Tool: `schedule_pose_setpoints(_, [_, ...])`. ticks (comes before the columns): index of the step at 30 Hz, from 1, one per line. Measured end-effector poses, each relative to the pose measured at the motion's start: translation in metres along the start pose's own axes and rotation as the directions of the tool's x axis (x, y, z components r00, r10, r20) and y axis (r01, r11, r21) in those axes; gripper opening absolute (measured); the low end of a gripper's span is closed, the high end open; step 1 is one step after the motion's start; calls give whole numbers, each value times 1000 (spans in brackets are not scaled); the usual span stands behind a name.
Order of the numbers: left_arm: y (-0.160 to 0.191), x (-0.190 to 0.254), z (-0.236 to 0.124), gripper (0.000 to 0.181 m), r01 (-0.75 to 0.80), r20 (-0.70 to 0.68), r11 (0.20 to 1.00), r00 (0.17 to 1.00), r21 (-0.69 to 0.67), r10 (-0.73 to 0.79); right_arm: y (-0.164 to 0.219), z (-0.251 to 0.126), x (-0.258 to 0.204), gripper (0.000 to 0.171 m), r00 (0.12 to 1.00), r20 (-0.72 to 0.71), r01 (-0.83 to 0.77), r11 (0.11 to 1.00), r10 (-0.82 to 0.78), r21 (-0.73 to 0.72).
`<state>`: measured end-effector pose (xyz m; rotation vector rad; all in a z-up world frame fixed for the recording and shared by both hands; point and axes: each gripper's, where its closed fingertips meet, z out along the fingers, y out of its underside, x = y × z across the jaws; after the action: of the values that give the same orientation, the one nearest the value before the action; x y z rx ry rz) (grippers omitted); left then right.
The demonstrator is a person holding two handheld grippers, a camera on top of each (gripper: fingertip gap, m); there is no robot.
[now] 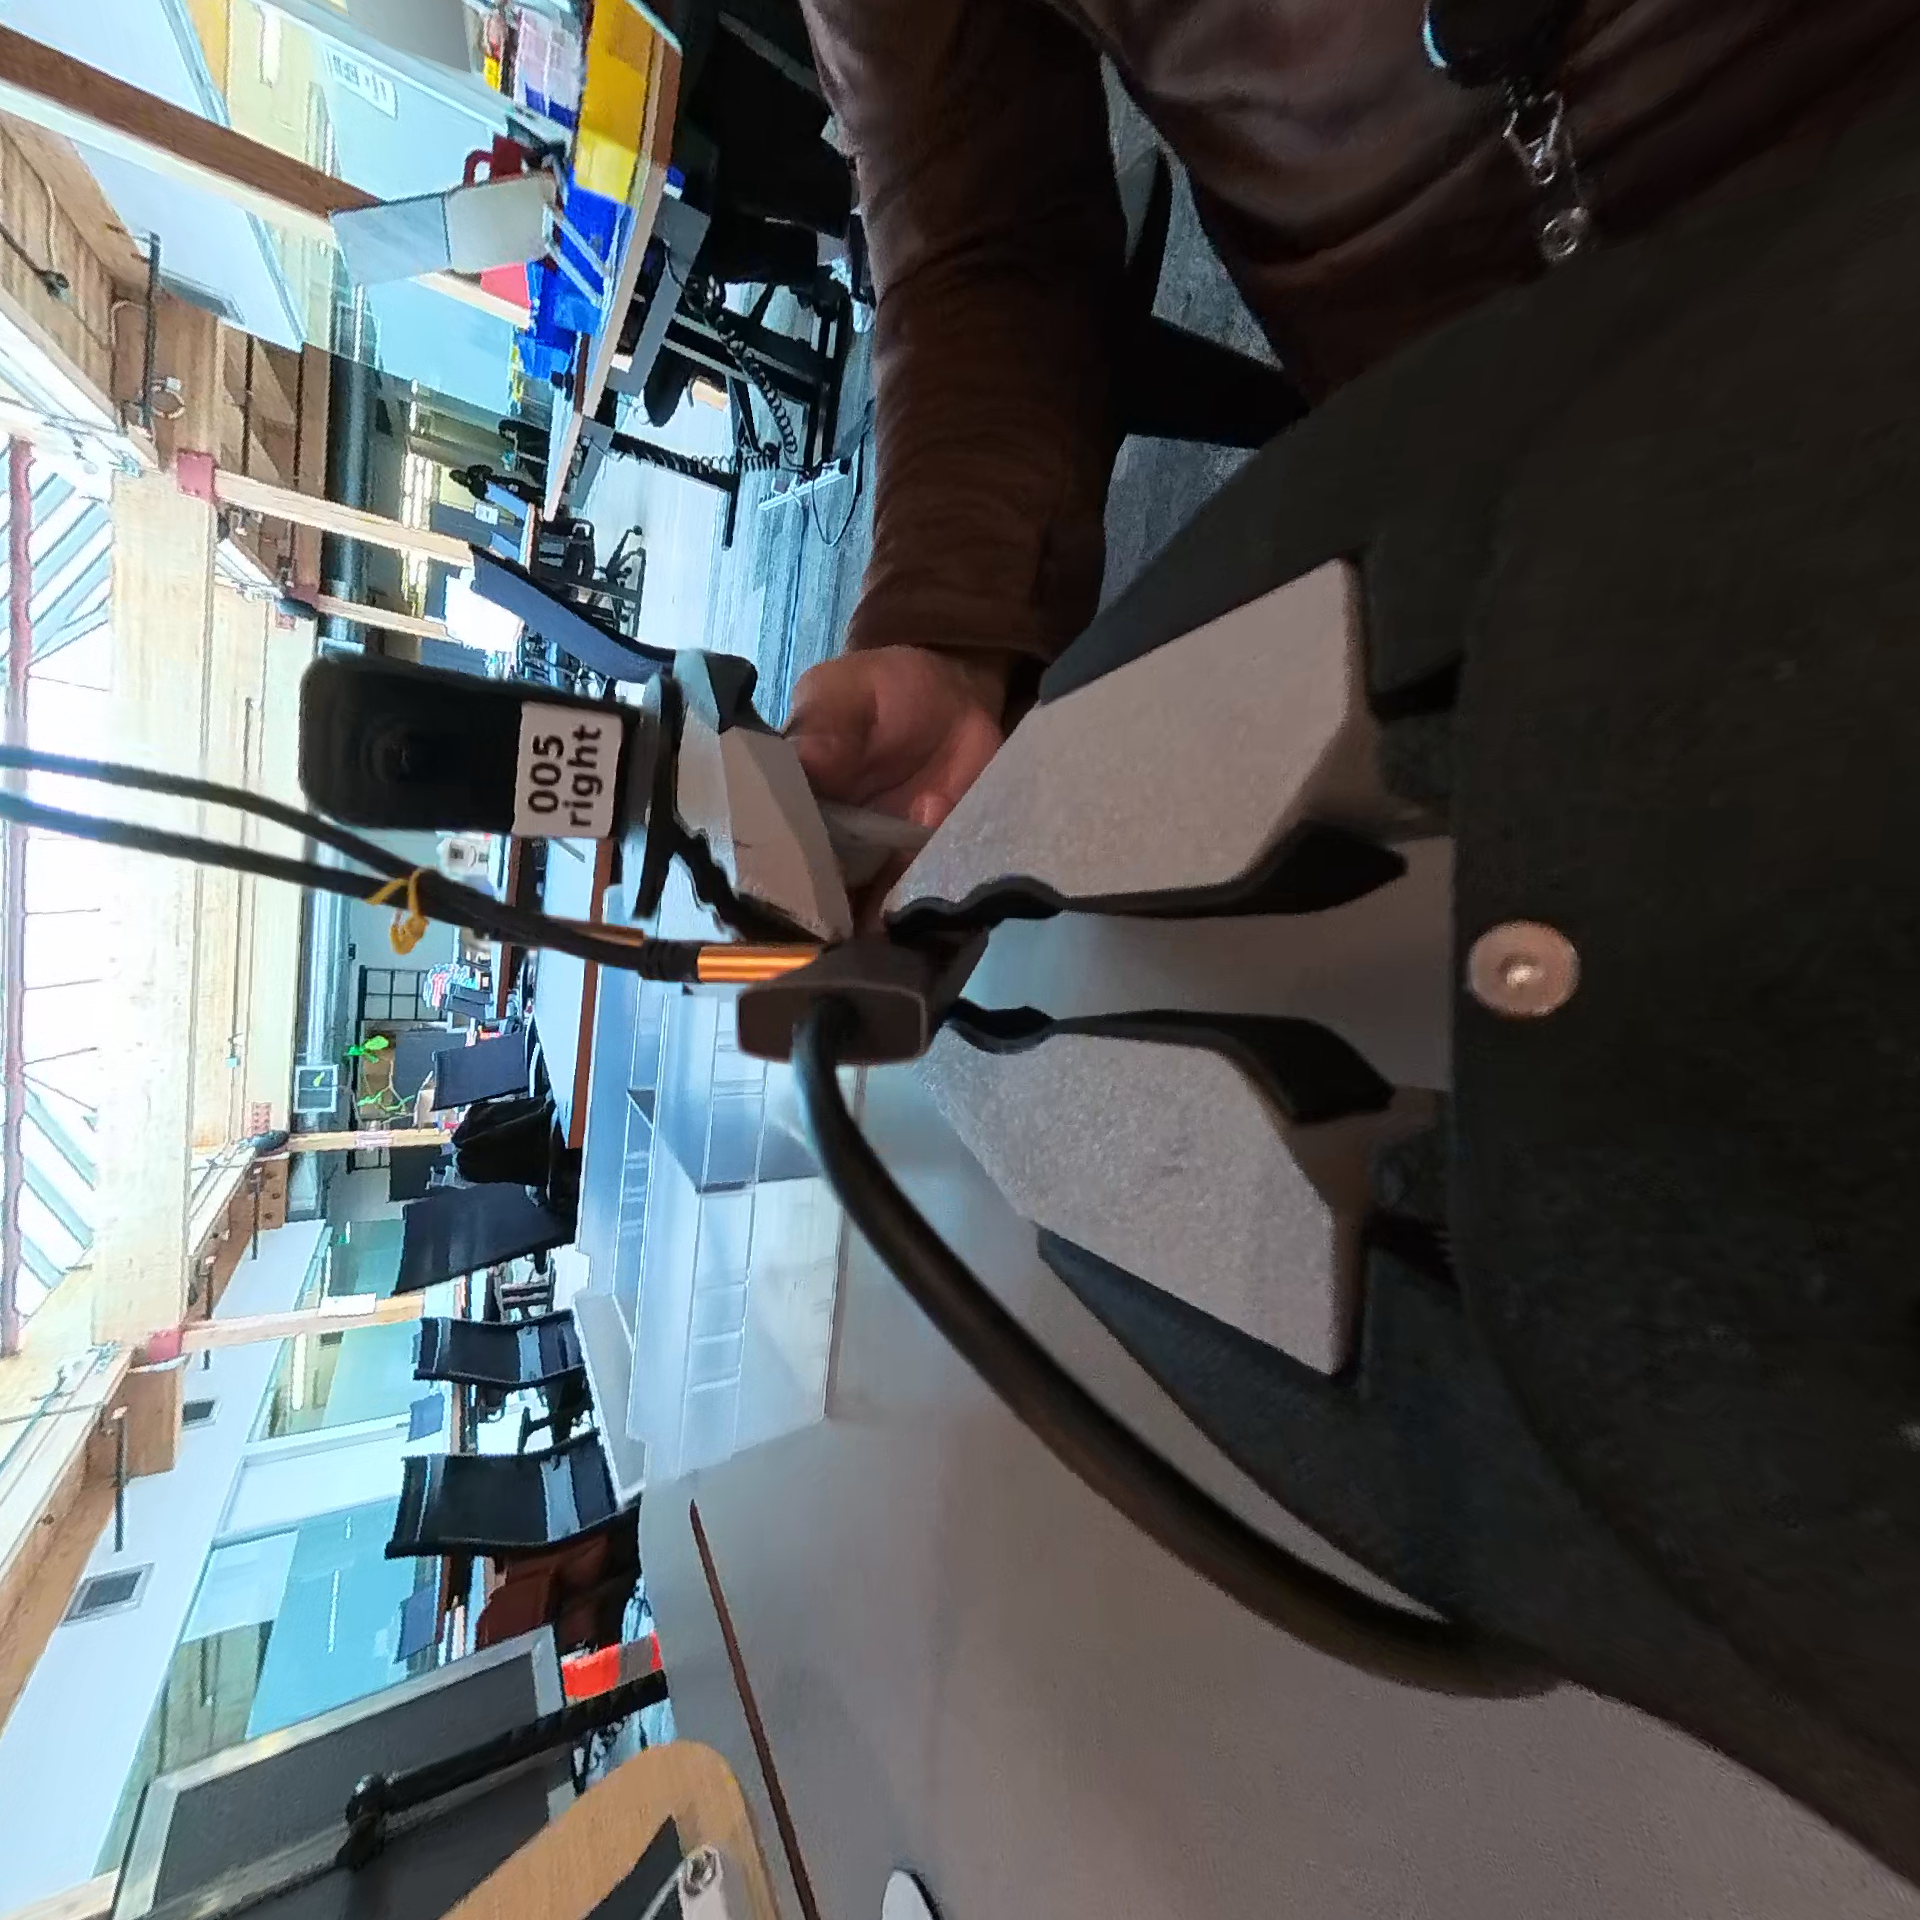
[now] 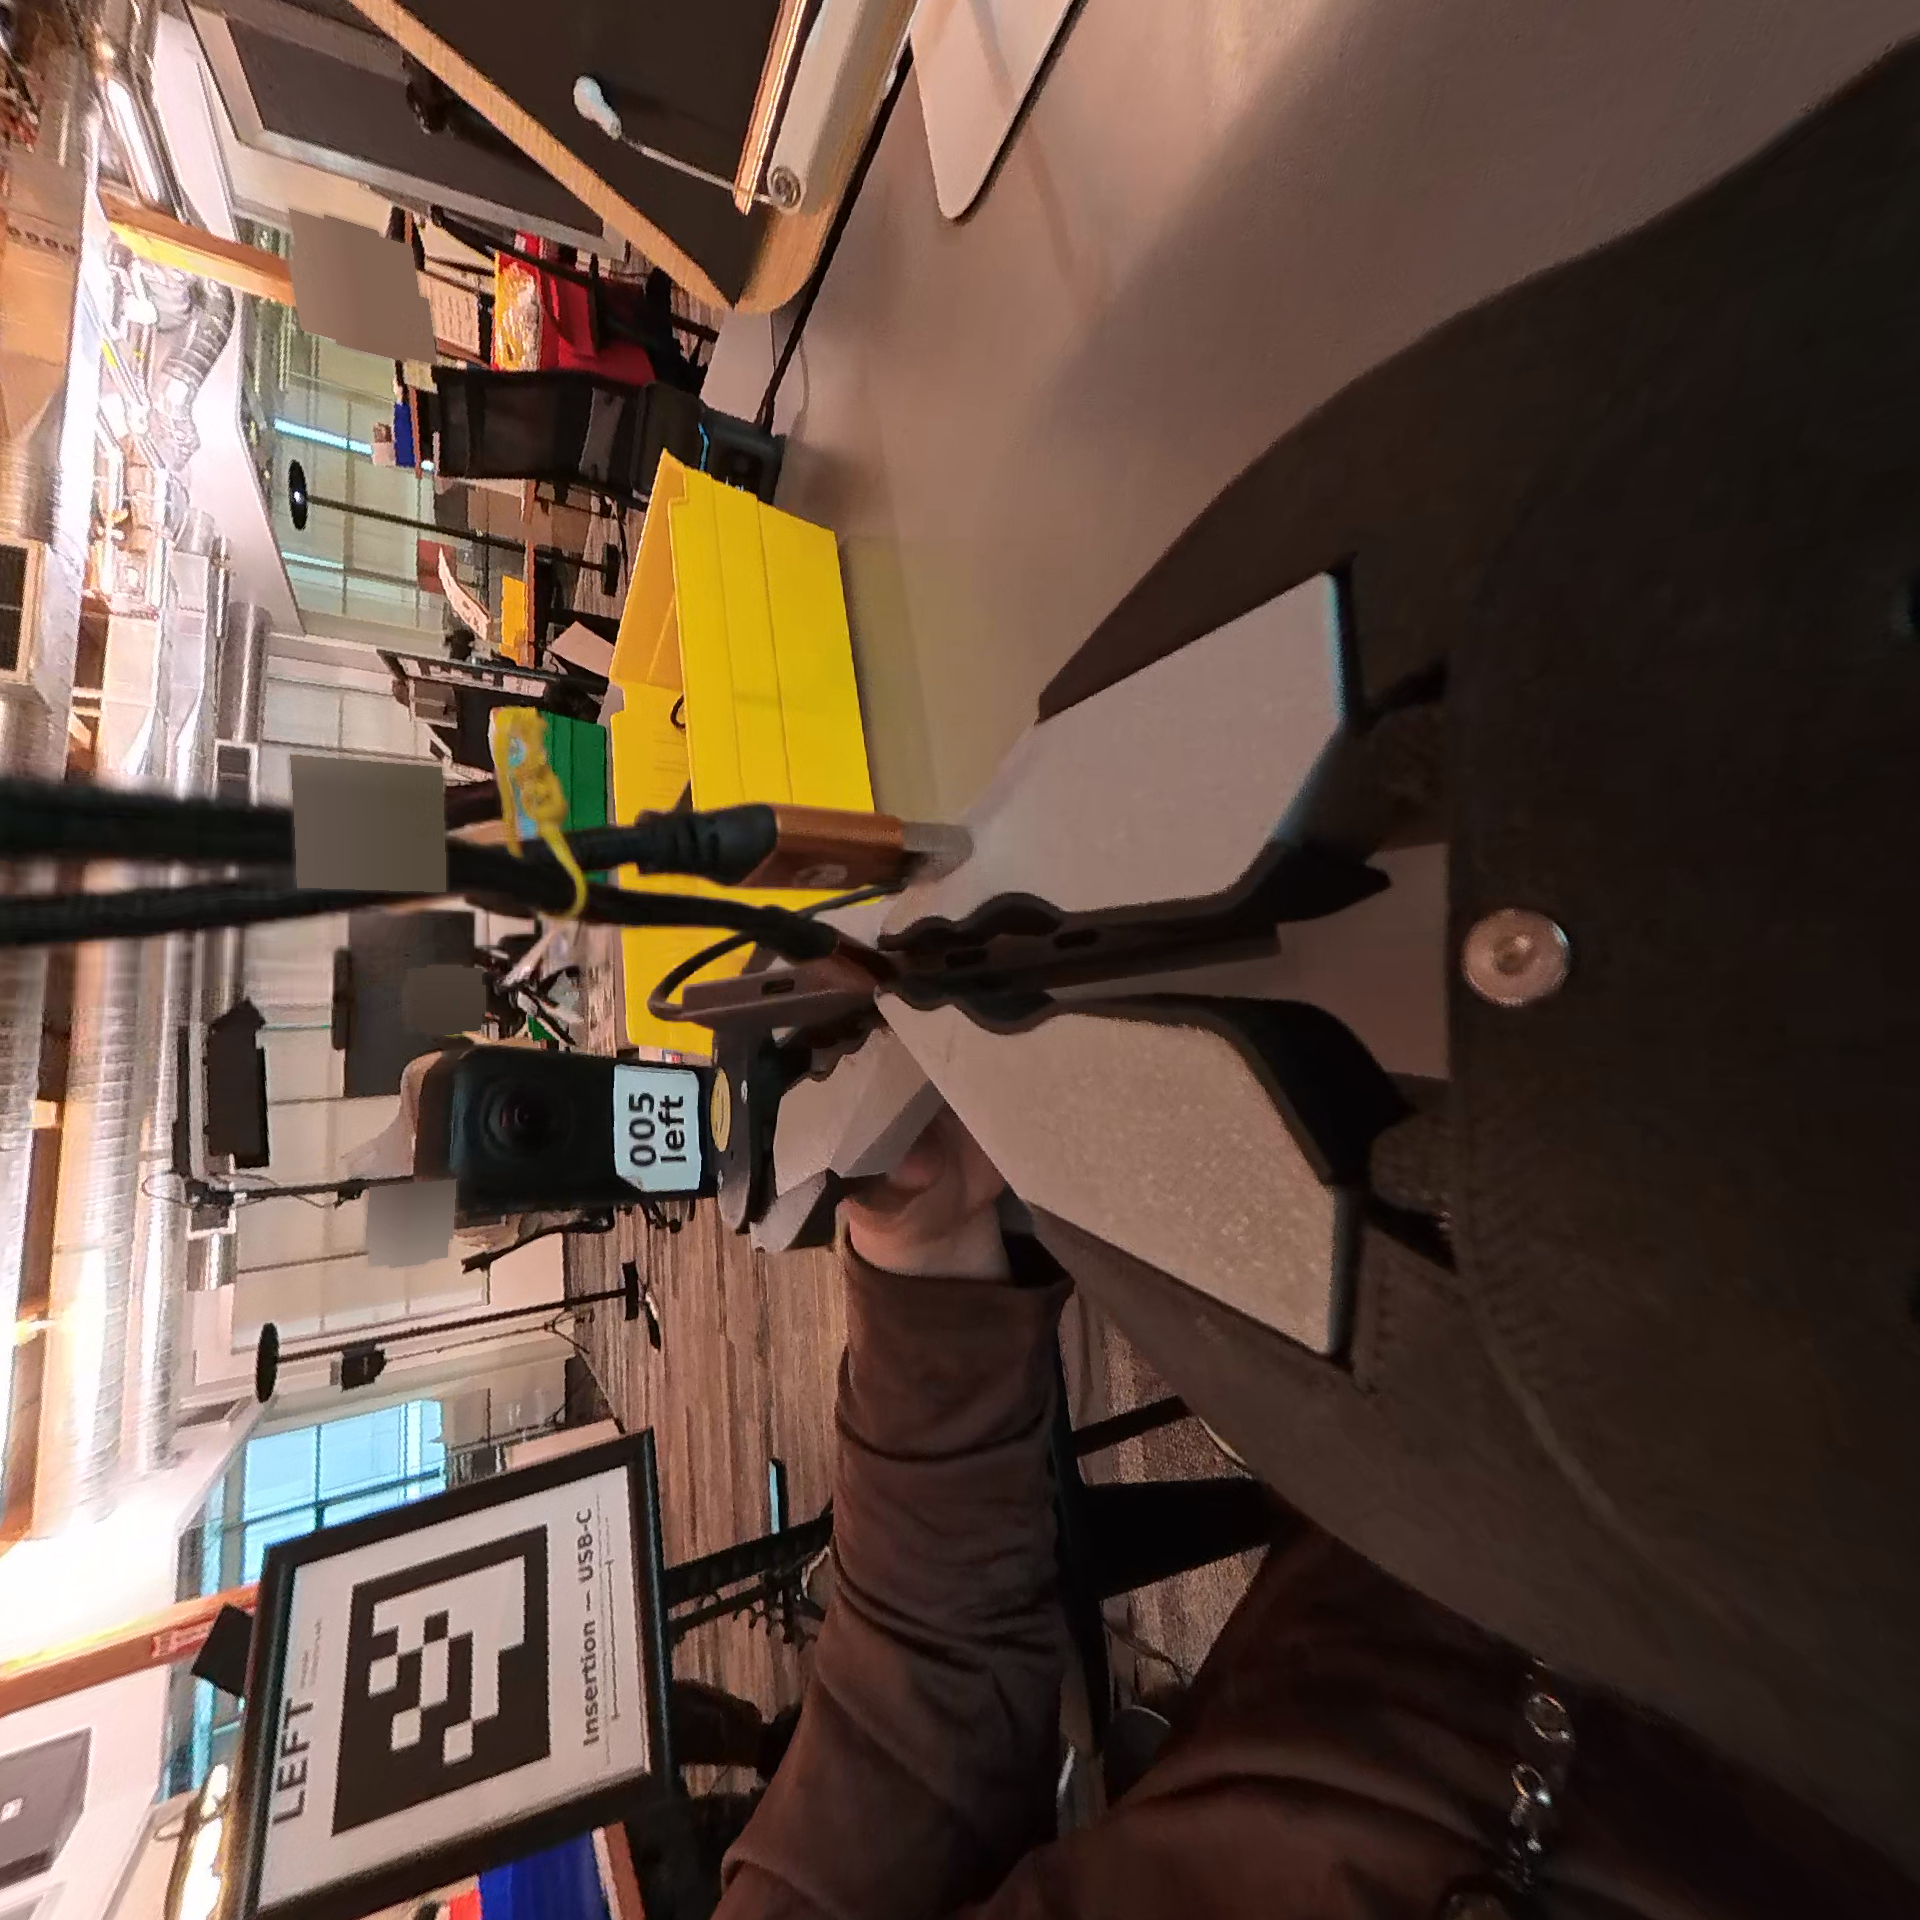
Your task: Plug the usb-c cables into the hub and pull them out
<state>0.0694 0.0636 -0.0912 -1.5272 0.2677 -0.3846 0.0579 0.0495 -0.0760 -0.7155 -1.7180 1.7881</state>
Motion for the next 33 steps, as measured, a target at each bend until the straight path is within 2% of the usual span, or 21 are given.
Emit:
schedule_pose_setpoints(6, [-6, -2, -5, 11, 25, 0, 998, 1000, 50, -25, -1, 5, 4, 0, 995, -11, -96, 995, 96, 35])
schedule_pose_setpoints(9, [-5, -1, -5, 15, -28, 26, 999, 999, 45, 27, 2, 6, 6, 0, 995, -31, -89, 996, 90, 22])
schedule_pose_setpoints(11, [-1, -1, -3, 7, -58, 23, 998, 998, 4, 58, 4, 6, 9, 0, 995, -53, -89, 996, 90, 7])
schedule_pose_setpoints(14, [-2, -1, 0, 8, -18, 13, 1000, 1000, 17, 18, 3, 6, 12, 0, 994, -75, -80, 997, 82, 21])
schedule_pose_setpoints(21, [-8, -6, -2, 9, 55, 14, 997, 998, 55, -56, -3, 0, 9, 0, 997, -34, -70, 996, 72, 52])
schedule_pose_setpoints(25, [-6, -9, -2, 10, 70, 27, 997, 997, 46, -71, -14, -2, -5, 0, 996, 57, -72, 991, 66, 114])
schedule_pose_setpoints(33, [-6, -6, -1, 7, 80, 6, 996, 997, 51, -80, -11, -2, -2, 0, 998, 30, -62, 993, 59, 97])
